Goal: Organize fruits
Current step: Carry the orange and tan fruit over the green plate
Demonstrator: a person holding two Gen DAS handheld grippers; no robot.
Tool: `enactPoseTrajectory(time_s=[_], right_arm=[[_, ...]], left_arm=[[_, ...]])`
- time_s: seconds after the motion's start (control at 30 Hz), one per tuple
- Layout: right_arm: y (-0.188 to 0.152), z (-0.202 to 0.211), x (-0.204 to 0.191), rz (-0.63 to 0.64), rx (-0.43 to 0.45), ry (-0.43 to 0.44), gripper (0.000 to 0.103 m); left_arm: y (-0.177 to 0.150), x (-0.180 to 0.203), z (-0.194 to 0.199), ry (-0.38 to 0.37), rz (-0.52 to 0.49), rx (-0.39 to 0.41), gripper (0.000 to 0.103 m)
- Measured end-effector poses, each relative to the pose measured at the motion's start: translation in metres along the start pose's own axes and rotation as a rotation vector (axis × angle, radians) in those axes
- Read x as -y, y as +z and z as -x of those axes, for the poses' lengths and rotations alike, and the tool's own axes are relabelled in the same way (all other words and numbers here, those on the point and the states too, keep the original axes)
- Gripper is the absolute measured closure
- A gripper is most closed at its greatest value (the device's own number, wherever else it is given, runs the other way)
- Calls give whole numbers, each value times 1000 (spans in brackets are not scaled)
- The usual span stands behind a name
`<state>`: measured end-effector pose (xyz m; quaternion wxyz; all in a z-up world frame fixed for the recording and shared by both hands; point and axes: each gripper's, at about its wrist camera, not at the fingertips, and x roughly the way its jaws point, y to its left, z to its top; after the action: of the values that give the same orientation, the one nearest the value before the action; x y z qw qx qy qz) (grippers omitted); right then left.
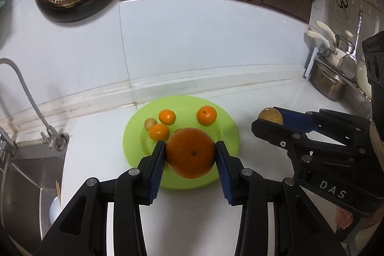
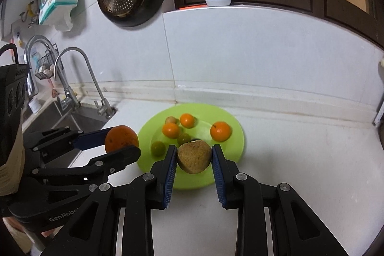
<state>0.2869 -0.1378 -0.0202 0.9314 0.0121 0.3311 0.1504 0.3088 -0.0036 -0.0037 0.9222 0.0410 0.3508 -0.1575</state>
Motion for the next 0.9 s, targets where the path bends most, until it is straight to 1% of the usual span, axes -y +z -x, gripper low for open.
enactPoseTrajectory(time_s=[0.2, 0.47, 0.63, 0.9], right_arm=[[10, -15, 8, -4, -12, -8, 73], [17, -40, 17, -11, -51, -3, 73], [17, -59, 22, -16, -80, -2, 73], [13, -90, 29, -28, -130, 5, 73]], left_arm=[[14, -2, -13, 2, -25, 9, 62], [28, -10, -43, -17, -32, -6, 62], [36, -17, -67, -17, -29, -29, 62], [37, -23, -99, -26, -38, -60, 62]])
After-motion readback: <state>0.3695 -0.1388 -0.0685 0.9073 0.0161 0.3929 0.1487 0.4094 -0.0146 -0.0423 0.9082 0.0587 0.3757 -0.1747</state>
